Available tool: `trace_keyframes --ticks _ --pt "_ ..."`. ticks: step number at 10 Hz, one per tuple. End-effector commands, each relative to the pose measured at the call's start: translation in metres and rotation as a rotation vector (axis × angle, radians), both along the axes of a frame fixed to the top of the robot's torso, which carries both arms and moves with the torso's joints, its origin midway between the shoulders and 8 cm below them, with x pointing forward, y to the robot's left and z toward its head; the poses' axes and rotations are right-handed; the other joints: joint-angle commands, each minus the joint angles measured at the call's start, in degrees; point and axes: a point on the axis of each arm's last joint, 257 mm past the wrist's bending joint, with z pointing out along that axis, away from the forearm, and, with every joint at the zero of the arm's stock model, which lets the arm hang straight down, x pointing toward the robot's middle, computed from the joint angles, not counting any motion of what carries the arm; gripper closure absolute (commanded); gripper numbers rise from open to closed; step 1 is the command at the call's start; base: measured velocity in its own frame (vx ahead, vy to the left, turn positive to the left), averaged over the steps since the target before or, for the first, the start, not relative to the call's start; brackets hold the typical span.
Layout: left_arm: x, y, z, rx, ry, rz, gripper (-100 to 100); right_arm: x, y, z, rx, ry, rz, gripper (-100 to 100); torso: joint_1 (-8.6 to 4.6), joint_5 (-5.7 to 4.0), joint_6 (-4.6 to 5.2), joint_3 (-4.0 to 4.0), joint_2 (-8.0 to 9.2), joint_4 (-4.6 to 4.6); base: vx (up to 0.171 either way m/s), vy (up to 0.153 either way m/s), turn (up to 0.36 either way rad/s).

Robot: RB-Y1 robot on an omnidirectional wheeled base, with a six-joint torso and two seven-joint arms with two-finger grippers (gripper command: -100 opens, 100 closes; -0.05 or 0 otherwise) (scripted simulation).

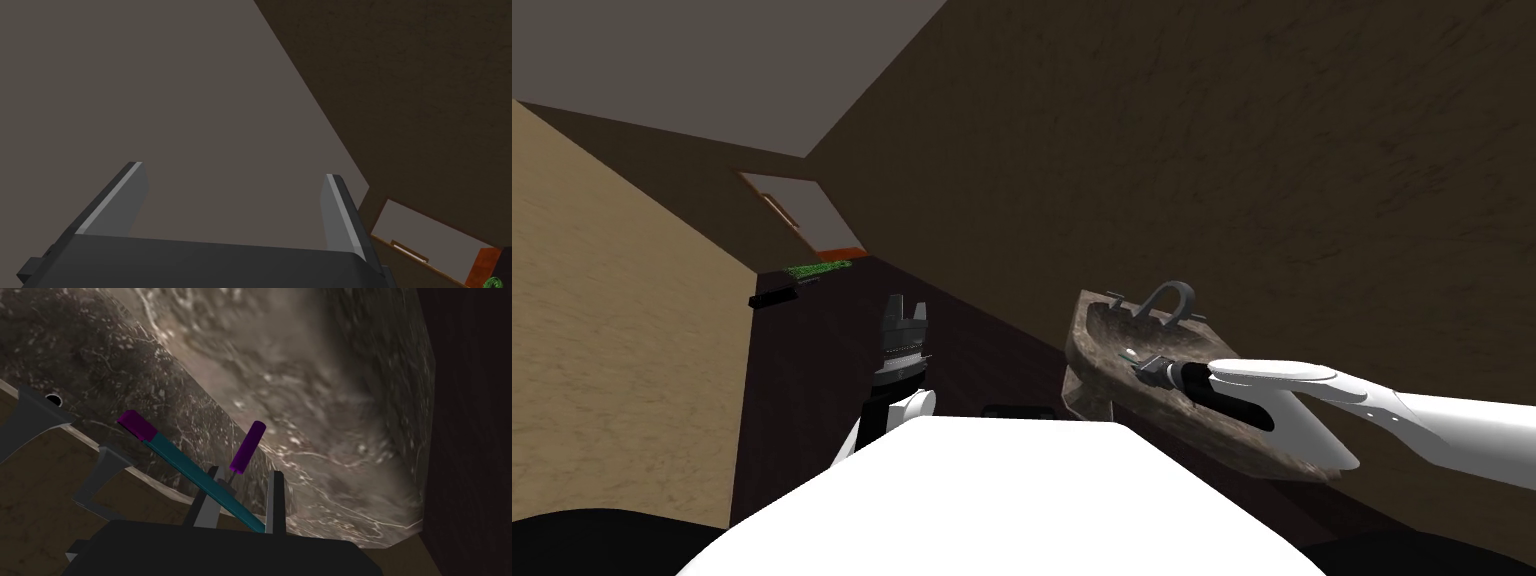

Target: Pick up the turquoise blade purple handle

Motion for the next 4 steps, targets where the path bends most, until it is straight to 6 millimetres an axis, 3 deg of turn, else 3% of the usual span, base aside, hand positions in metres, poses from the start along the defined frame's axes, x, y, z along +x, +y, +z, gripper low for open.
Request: trace_keyframes --ticks 1,3,4 --pt "0.0000 0.0000 0.0000 0.000 0.000 0.000 0 0.0036 0.0059 0.0035 0.005 0.001 0.002 100 0.00 0.00 0.00 0.00 0.00 0.00 -0.034 -0.024 -0.055" --pt "0.0000 0.0000 0.0000 0.000 0.000 0.000 0 0.0030 0.0048 0.0032 0.008 0.001 -0.003 100 0.00 -0.03 -0.02 -0.02 -0.04 -0.01 -0.011 -0.008 0.001" --pt "0.0000 0.0000 0.0000 0.000 0.000 0.000 0 0.0034 0.0050 0.0033 0.006 0.001 0.000 0 0.02 -0.03 -0.01 -0.05 -0.09 -0.02 0.000 0.000 0.000"
